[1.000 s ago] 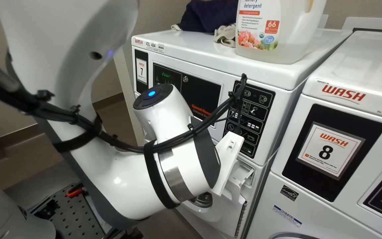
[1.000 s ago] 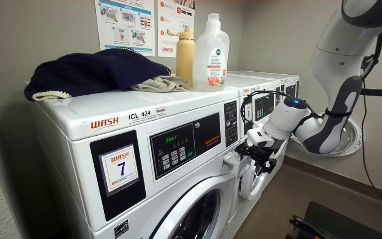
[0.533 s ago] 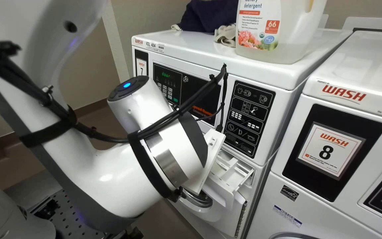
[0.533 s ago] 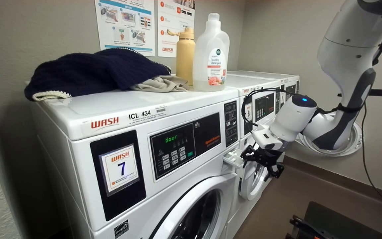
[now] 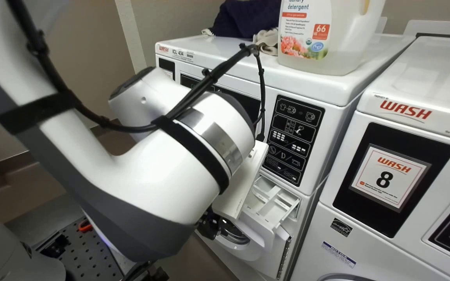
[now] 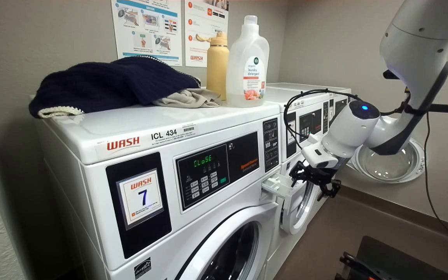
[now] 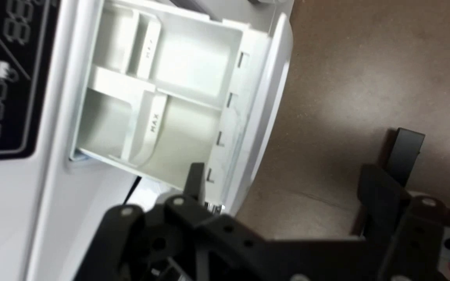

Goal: Open the drawer of the left washing machine

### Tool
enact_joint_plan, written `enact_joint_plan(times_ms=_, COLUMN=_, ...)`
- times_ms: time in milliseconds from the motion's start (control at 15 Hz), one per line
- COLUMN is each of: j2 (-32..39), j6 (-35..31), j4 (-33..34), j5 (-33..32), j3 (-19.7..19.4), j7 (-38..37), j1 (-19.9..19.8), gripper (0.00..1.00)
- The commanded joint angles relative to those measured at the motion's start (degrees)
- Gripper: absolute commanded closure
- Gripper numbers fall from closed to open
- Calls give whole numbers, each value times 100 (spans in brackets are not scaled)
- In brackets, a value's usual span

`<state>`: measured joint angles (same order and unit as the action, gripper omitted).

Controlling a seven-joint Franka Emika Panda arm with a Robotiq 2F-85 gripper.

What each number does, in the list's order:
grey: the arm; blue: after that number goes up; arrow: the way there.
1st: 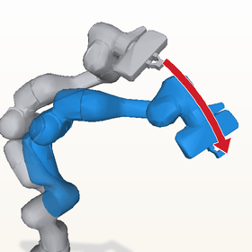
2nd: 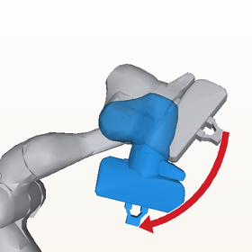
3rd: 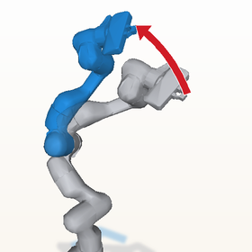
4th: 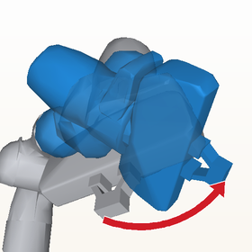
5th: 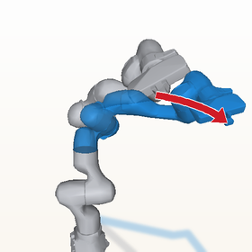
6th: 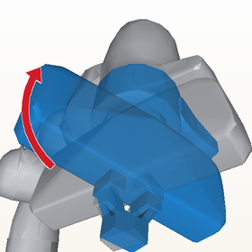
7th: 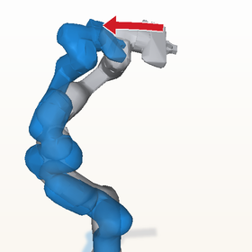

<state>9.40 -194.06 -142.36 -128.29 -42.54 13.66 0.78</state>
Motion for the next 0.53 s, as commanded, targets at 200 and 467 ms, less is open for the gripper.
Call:
enact_joint_plan(times_ms=200, j2=-338, j6=55, j4=680, j5=-871, j3=-1255, j7=-782, j1=1380, gripper=0)
enact_joint_plan(times_ms=467, j2=-120, j6=-594, j4=1397, j5=-1286, j3=-1973, j7=-1163, j1=2076, gripper=0)
